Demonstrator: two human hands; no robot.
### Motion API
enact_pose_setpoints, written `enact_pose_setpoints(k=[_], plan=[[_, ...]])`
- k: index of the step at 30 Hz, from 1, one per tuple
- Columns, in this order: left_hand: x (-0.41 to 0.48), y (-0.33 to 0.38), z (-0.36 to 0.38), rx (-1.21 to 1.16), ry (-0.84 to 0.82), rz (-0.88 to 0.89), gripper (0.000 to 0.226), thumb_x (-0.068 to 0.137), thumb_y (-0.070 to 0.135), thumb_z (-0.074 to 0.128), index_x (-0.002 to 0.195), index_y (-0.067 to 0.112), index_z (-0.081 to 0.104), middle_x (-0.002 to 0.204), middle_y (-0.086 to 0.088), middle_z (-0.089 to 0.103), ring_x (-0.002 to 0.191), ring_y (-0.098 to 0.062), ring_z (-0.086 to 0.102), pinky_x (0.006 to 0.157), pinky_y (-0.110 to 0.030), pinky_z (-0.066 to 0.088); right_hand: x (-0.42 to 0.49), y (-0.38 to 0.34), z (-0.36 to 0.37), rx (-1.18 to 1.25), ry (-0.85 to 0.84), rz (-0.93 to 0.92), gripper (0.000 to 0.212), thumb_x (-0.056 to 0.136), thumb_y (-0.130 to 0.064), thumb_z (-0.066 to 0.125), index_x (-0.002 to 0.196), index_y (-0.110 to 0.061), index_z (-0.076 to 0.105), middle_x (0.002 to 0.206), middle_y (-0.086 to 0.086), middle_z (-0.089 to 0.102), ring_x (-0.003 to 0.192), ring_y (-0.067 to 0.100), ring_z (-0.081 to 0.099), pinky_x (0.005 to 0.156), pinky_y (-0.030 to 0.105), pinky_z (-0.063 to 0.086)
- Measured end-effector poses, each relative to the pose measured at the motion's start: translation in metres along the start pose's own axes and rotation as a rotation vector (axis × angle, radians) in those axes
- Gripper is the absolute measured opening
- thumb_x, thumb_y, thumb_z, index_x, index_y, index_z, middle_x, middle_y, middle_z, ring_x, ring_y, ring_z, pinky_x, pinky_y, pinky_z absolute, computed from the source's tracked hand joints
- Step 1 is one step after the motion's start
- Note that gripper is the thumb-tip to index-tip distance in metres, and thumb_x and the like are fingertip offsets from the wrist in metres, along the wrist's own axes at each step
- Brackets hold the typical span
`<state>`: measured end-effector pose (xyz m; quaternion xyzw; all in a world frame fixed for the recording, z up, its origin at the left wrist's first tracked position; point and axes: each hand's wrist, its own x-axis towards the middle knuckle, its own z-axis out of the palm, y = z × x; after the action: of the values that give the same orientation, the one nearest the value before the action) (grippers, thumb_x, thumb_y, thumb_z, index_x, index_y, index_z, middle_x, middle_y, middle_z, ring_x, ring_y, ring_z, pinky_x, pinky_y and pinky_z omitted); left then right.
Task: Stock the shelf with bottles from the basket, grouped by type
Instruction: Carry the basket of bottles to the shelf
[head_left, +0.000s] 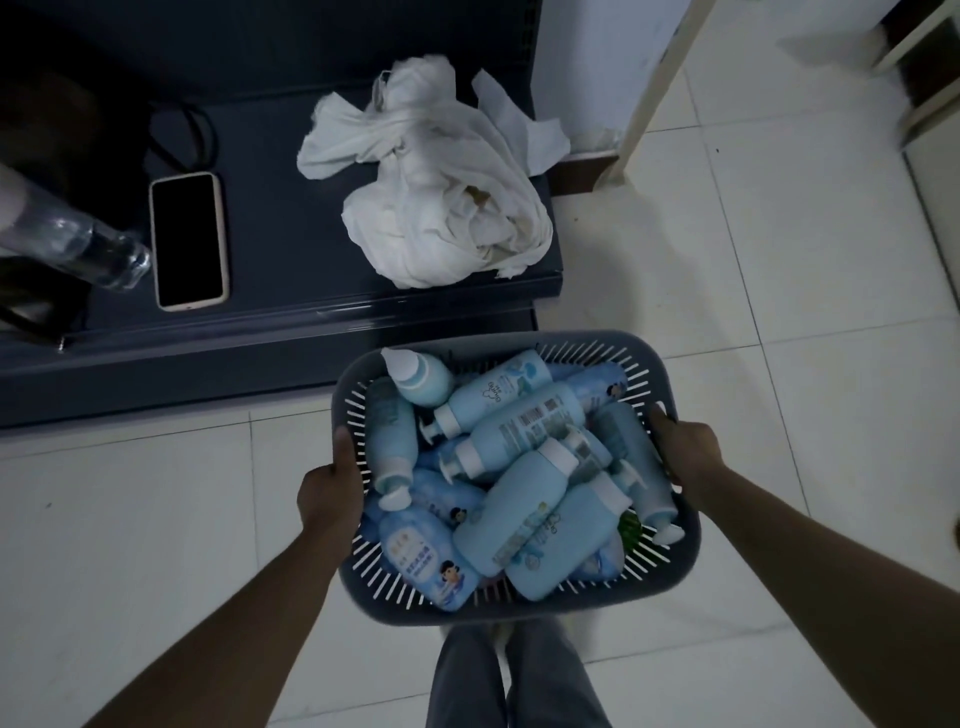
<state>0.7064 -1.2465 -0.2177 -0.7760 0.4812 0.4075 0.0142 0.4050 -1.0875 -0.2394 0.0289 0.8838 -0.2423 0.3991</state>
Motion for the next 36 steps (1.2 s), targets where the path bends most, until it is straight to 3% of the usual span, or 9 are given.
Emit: enact_pose_setpoints(k=[7, 13, 18, 23, 27, 29, 32, 34, 36], plan=[[0.003, -0.011, -0.004, 0.006, -0.017, -0.053, 0.079, 0.095, 0.056, 0.024, 0.101, -0.015, 0.059, 0.107, -0.035, 0.059, 0.100, -0.042, 0.057, 0.081, -0.038, 0.041, 0.000, -0.003, 0.008, -0.008, -0.024, 0.008, 0.045, 0.090, -0.045, 0.052, 0.089, -0.001, 0.059, 0.085, 0.016, 0.060, 0.076, 0.028, 0.056, 0.067, 0.034, 0.043], [-0.001, -0.005, 0.000, 0.005, -0.032, -0.033, 0.070, 0.096, 0.055, 0.022, 0.070, -0.003, 0.052, 0.096, -0.033, 0.061, 0.078, -0.031, 0.051, 0.074, -0.035, 0.039, 0.005, 0.002, 0.004, -0.054, -0.021, 0.017, 0.049, 0.089, -0.049, 0.051, 0.084, -0.001, 0.058, 0.083, 0.019, 0.057, 0.076, 0.027, 0.052, 0.071, 0.035, 0.041], [0.005, -0.004, 0.004, 0.021, -0.030, -0.012, 0.076, 0.096, 0.055, 0.021, 0.090, -0.010, 0.060, 0.087, -0.026, 0.056, 0.087, -0.036, 0.055, 0.074, -0.035, 0.039, 0.005, 0.004, 0.002, -0.045, -0.004, 0.047, 0.051, 0.087, -0.050, 0.052, 0.088, 0.000, 0.061, 0.085, 0.019, 0.060, 0.073, 0.028, 0.054, 0.068, 0.035, 0.042], [0.010, -0.013, -0.001, 0.034, -0.072, -0.015, 0.071, 0.096, 0.057, 0.021, 0.075, 0.000, 0.058, 0.089, -0.026, 0.062, 0.083, -0.035, 0.058, 0.081, -0.041, 0.049, -0.001, 0.003, 0.000, -0.123, -0.067, 0.004, 0.050, 0.093, -0.050, 0.043, 0.086, -0.002, 0.059, 0.084, 0.017, 0.058, 0.075, 0.027, 0.053, 0.070, 0.034, 0.042], [0.008, -0.013, -0.004, 0.067, -0.038, 0.034, 0.066, 0.096, 0.052, 0.026, 0.109, -0.006, 0.055, 0.113, -0.030, 0.057, 0.103, -0.040, 0.056, 0.089, -0.041, 0.042, -0.006, 0.002, -0.005, -0.202, -0.071, 0.020, 0.066, 0.091, -0.058, 0.037, 0.112, 0.002, 0.054, 0.111, 0.022, 0.057, 0.098, 0.030, 0.054, 0.084, 0.037, 0.042], [0.000, -0.010, -0.011, 0.030, 0.170, 0.137, 0.055, 0.094, 0.044, 0.042, 0.115, -0.006, 0.048, 0.119, -0.028, 0.052, 0.109, -0.041, 0.051, 0.090, -0.044, 0.040, -0.020, 0.002, -0.010, -0.064, 0.118, 0.019, 0.073, 0.086, -0.060, 0.047, 0.127, 0.001, 0.043, 0.126, 0.020, 0.050, 0.114, 0.034, 0.050, 0.096, 0.040, 0.042], [-0.047, 0.003, -0.019, -0.040, 0.357, 0.462, 0.046, 0.086, 0.031, 0.062, 0.114, -0.004, 0.050, 0.112, -0.020, 0.053, 0.101, -0.035, 0.052, 0.081, -0.037, 0.040, -0.081, -0.001, -0.014, 0.379, 0.396, 0.017, 0.065, 0.082, -0.047, 0.064, 0.125, -0.005, 0.040, 0.120, 0.012, 0.050, 0.108, 0.027, 0.052, 0.093, 0.037, 0.043], [-0.088, 0.011, -0.008, 0.001, 0.187, 0.647, 0.049, 0.077, 0.028, 0.073, 0.111, -0.001, 0.053, 0.102, -0.010, 0.054, 0.094, -0.026, 0.052, 0.077, -0.030, 0.038, -0.135, 0.004, 0.000, 0.547, 0.300, 0.092, 0.056, 0.080, -0.033, 0.071, 0.118, -0.006, 0.039, 0.111, 0.009, 0.049, 0.098, 0.023, 0.051, 0.085, 0.034, 0.044], [-0.116, 0.019, 0.012, 0.107, -0.061, 0.683, 0.062, 0.073, 0.035, 0.076, 0.119, 0.004, 0.050, 0.107, -0.003, 0.050, 0.099, -0.020, 0.049, 0.081, -0.029, 0.039, -0.175, 0.011, 0.023, 0.596, 0.103, 0.185, 0.051, 0.077, -0.016, 0.075, 0.112, -0.003, 0.039, 0.113, 0.011, 0.054, 0.096, 0.025, 0.055, 0.084, 0.037, 0.047]])
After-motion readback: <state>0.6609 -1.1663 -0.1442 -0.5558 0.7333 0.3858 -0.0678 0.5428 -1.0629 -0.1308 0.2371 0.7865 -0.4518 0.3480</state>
